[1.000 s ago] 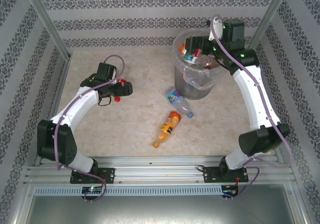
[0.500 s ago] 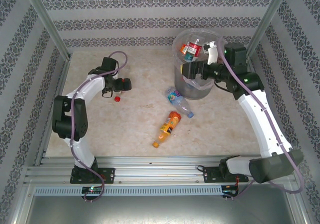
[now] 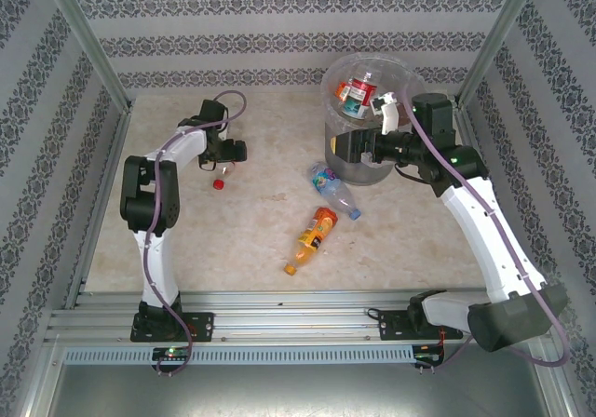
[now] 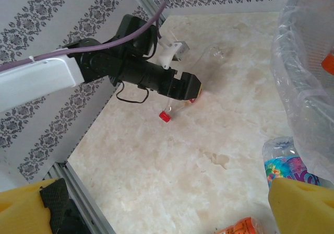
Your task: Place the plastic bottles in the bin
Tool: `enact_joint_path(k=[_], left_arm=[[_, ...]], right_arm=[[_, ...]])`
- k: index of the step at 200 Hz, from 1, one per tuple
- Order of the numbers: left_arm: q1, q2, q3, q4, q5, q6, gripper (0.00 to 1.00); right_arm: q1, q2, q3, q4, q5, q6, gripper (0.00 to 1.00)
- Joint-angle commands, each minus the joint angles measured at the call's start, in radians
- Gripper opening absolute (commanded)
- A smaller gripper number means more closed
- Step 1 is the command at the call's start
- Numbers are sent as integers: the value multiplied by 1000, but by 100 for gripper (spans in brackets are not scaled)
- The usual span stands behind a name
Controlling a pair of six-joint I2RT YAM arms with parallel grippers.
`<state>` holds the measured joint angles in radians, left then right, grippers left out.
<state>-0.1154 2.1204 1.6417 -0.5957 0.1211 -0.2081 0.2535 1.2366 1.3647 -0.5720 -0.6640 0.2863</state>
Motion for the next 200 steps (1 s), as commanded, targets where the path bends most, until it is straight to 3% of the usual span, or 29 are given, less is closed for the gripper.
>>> enact_joint_path(k=[1, 77, 145, 200], left_arm=[[14, 16, 31, -56, -28, 22, 84], [14, -67, -54, 10, 35, -16, 57], [-22, -357, -280, 243, 315, -103, 57], [-143, -585, -425, 412, 480, -197, 58]], right_arm=[[9, -22, -13, 10, -10, 7, 98], [7, -29, -31, 44, 79, 82, 98], [16, 34, -49, 196, 28, 276, 98], [77, 153, 33, 255, 33, 341, 98]])
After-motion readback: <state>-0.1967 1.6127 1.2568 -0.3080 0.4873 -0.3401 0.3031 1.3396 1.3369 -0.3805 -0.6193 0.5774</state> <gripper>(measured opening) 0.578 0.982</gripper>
